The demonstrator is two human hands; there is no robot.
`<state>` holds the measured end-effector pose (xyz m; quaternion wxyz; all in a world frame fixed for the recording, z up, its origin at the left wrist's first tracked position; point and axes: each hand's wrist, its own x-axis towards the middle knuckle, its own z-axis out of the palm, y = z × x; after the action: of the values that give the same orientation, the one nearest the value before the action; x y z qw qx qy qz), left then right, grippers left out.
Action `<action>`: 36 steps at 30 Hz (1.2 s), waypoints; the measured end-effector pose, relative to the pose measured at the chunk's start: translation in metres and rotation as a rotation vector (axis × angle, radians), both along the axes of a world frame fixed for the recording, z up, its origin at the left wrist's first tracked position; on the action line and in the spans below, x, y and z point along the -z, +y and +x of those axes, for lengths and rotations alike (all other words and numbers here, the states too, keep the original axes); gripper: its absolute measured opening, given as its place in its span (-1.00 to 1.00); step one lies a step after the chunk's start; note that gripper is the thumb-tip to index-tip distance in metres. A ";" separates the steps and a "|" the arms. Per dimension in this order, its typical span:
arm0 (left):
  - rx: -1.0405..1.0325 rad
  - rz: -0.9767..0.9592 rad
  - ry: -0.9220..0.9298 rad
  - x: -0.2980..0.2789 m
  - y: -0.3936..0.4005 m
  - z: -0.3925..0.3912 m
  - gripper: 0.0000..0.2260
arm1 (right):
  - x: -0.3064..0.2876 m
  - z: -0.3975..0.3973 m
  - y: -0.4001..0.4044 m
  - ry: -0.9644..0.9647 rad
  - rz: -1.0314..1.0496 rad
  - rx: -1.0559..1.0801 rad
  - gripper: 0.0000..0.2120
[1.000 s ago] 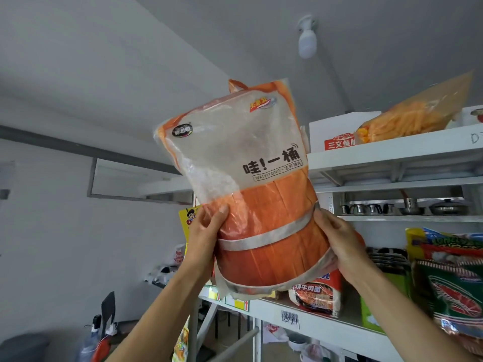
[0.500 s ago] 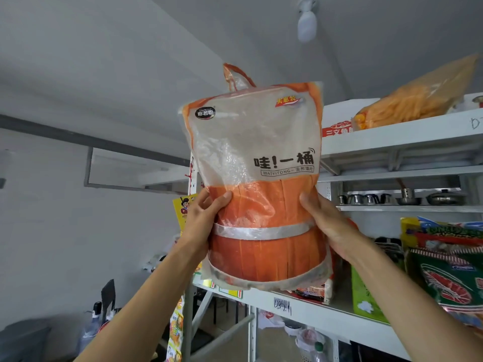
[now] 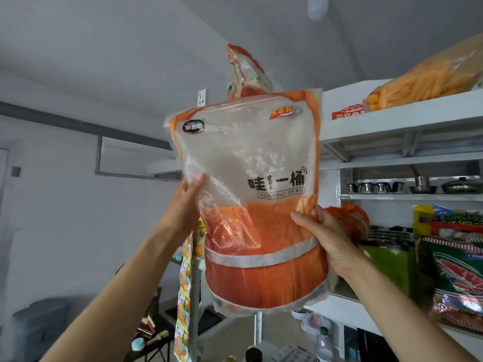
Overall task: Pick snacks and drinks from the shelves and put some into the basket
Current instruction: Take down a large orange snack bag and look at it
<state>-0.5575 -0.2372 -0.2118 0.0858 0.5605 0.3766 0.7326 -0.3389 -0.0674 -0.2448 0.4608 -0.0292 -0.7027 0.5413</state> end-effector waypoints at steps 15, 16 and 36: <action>-0.281 -0.159 -0.286 0.128 -0.101 -0.072 -0.89 | 0.178 -0.070 -0.015 -0.435 -0.111 -0.228 -0.59; -0.303 -0.179 -0.320 0.144 -0.105 -0.067 -0.93 | 0.195 -0.076 -0.016 -0.474 -0.128 -0.239 -0.58; -0.537 -0.902 -0.668 0.535 -0.112 -0.019 -0.84 | 0.448 -0.191 -0.084 -1.234 -0.614 -0.329 -0.27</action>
<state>-0.5767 -0.3491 -0.7468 0.2402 0.0954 0.7296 0.6332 -0.5301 -0.1510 -0.6931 -0.1381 -0.3526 -0.6467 0.6621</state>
